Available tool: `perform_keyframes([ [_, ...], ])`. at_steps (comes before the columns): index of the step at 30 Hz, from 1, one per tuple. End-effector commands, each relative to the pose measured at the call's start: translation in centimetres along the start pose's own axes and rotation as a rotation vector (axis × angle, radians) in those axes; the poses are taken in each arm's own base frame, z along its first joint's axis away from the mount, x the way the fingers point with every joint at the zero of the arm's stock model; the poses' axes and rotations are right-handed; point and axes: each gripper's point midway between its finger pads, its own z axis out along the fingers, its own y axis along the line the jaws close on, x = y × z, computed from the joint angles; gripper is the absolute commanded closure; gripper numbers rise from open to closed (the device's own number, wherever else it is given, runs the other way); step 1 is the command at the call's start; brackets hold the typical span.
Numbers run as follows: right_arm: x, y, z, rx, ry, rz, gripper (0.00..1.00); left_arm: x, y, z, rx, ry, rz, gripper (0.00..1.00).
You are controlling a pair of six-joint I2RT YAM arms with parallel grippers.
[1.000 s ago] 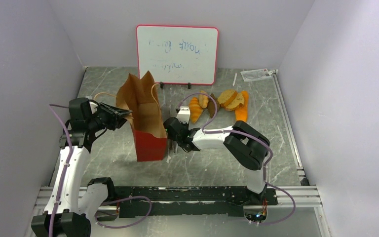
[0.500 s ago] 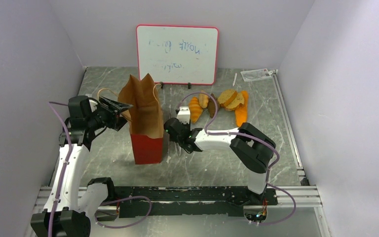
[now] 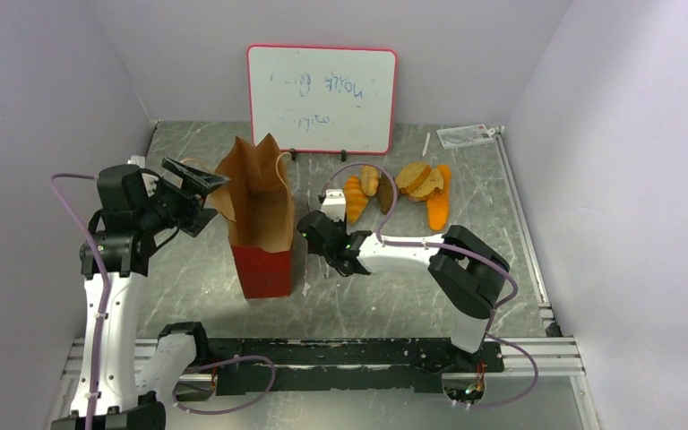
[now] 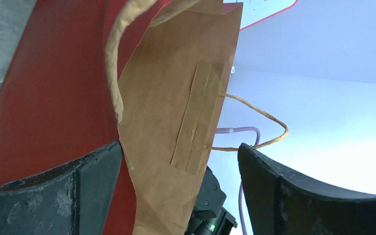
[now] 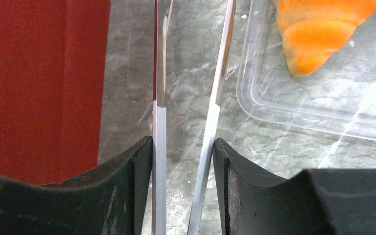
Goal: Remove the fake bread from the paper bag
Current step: Place the clamp at the center of the board.
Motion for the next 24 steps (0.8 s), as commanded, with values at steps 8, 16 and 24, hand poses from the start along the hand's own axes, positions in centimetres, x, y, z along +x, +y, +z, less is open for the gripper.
perform_keyframes([
  [8, -0.9, 1.4, 0.3, -0.028, -0.02, -0.008, 0.49, 0.6, 2.2, -2.9, -0.1, -0.049, 0.033, 0.07],
  [16, -0.7, 2.0, 0.9, -0.031, -0.01, -0.013, 0.49, -0.3, 0.3, -5.6, -0.094, -0.123, 0.077, 0.03],
  [24, -3.5, 1.6, -1.3, -0.028, -0.053, -0.006, 0.49, -4.2, -2.9, -10.8, -0.114, -0.371, 0.182, 0.01],
])
